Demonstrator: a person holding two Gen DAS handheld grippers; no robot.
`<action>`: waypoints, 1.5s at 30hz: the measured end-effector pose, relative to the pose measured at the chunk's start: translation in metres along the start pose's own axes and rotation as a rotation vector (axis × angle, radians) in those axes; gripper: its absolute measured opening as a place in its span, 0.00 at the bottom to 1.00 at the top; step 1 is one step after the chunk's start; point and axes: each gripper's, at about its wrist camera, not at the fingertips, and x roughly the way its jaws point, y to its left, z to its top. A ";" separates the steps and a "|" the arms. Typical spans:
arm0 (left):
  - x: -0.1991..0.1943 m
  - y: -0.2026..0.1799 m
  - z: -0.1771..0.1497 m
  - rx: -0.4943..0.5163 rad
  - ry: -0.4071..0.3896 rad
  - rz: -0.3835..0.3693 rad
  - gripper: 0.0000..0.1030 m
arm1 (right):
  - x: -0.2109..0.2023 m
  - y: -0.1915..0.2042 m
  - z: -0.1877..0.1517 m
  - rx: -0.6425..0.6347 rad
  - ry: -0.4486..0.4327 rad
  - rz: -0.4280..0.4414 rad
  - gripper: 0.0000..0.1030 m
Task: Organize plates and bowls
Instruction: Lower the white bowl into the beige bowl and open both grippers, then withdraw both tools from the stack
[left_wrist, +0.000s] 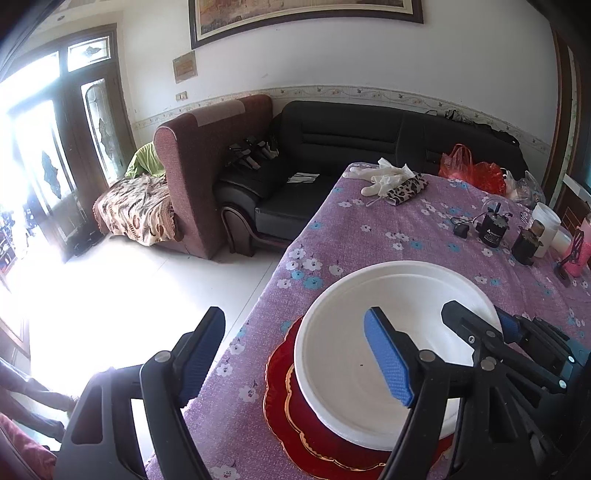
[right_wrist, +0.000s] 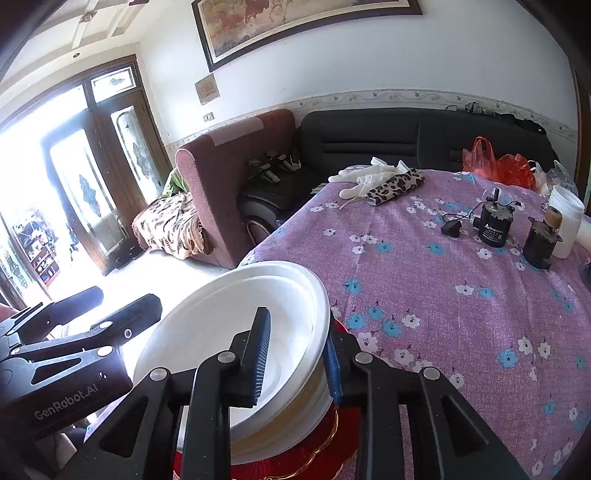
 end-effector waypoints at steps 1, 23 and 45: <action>-0.003 0.000 0.000 0.002 -0.009 0.004 0.76 | -0.001 -0.001 0.000 0.004 -0.002 0.003 0.31; -0.142 0.009 -0.052 -0.180 -0.516 0.182 1.00 | -0.086 -0.027 -0.047 0.019 -0.131 -0.056 0.55; -0.124 -0.025 -0.112 -0.142 -0.201 0.058 1.00 | -0.134 -0.009 -0.123 -0.080 -0.137 -0.077 0.75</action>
